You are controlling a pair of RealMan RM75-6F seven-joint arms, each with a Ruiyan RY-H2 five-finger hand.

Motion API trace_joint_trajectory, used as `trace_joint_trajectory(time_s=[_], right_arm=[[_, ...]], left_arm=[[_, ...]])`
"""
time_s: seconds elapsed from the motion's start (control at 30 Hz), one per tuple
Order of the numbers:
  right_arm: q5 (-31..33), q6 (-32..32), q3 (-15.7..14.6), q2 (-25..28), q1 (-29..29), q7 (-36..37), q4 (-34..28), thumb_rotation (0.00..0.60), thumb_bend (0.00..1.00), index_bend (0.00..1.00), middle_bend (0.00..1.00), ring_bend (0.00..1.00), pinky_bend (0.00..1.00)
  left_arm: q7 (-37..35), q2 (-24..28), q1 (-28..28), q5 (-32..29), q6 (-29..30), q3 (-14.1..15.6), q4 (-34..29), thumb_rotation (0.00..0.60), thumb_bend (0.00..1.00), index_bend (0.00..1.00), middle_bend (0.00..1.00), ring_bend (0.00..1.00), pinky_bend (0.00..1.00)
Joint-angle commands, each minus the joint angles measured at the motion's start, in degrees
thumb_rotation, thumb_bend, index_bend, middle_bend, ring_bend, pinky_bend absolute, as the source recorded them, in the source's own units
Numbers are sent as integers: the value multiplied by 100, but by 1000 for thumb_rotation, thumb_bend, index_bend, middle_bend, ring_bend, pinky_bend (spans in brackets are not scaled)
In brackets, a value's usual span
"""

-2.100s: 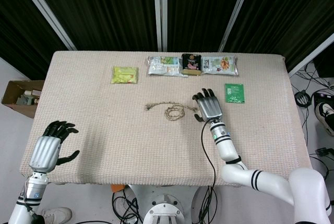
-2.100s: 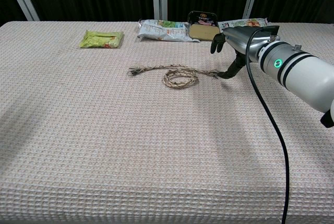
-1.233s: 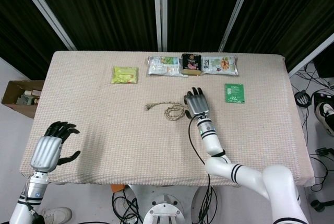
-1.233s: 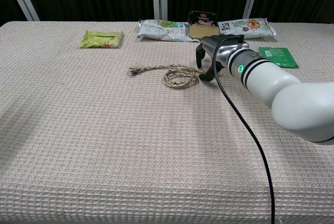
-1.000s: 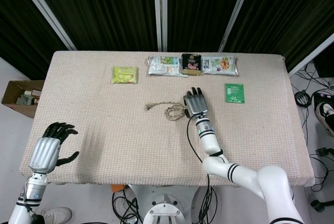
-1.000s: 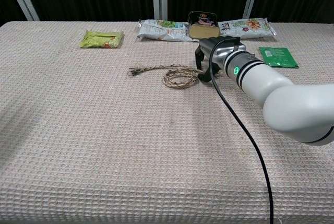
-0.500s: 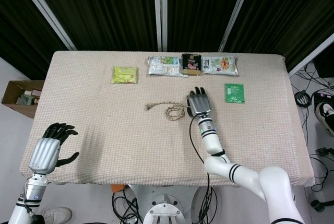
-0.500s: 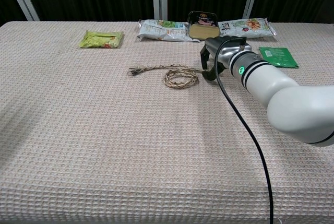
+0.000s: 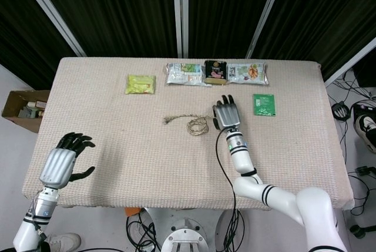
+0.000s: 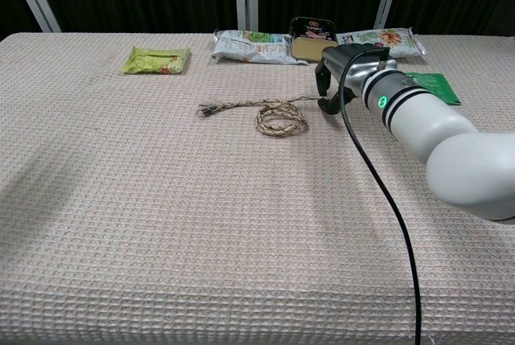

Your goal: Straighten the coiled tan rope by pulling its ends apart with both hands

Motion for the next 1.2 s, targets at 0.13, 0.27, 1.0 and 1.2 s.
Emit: trace_joint_trajectory(time_s=[0.13,0.27,1.0,1.2], right_arm=[[-110,522,-173,792,-411,-470,-935,600,523,663,380,108,151],[-23,725,-204,1207,-616,-685,-1412,600,523,663,380,108,151],[295,757,-204,1750,-834,-625,-1762,600,524,671,377,108,151],[298,763,-203,1708,-790,-620,-1730,600,523,670,377,108,151]], left_arm=[[-106,-192,-1001,-249,-1032,-644,-119,600,176,358,251,169,151],[48,-705,-1808,-768,-1847,-1167,132,600,176,368,248,169,151],[1416,-4043,-4563,-3863,-3846,-2000,4286,600,309,455,207,134,143],[1374,-4403,-4747,-3932,-3760,-2039,4751,600,336,473,207,134,143]])
